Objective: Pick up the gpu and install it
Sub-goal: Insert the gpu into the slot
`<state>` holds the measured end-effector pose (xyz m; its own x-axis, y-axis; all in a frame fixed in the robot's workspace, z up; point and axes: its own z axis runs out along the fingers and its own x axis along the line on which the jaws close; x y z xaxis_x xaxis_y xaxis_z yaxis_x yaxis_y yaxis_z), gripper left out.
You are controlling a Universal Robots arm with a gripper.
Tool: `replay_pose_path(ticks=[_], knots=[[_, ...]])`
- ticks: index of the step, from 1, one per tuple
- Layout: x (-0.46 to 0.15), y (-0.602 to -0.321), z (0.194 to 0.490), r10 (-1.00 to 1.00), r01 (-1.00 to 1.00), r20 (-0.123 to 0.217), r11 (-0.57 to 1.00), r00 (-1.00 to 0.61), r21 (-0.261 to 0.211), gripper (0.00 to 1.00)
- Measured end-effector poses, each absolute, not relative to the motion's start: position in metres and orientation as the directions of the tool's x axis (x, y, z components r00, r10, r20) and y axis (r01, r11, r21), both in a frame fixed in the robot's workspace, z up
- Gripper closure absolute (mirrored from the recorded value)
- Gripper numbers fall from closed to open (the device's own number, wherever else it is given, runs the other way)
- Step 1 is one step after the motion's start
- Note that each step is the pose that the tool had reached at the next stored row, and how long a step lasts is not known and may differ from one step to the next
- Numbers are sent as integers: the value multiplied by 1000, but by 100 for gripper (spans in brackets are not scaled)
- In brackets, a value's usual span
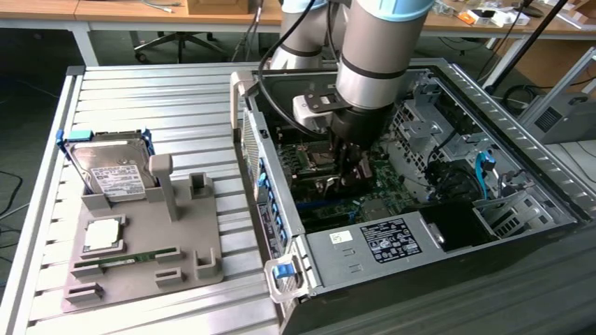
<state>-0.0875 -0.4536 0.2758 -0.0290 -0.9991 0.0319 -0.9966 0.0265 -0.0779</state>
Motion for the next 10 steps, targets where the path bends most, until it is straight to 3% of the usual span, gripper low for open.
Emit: replay_pose_path(ticks=[10], knots=[[-78, -454, 277, -999, -997, 32, 26, -29, -78, 73]])
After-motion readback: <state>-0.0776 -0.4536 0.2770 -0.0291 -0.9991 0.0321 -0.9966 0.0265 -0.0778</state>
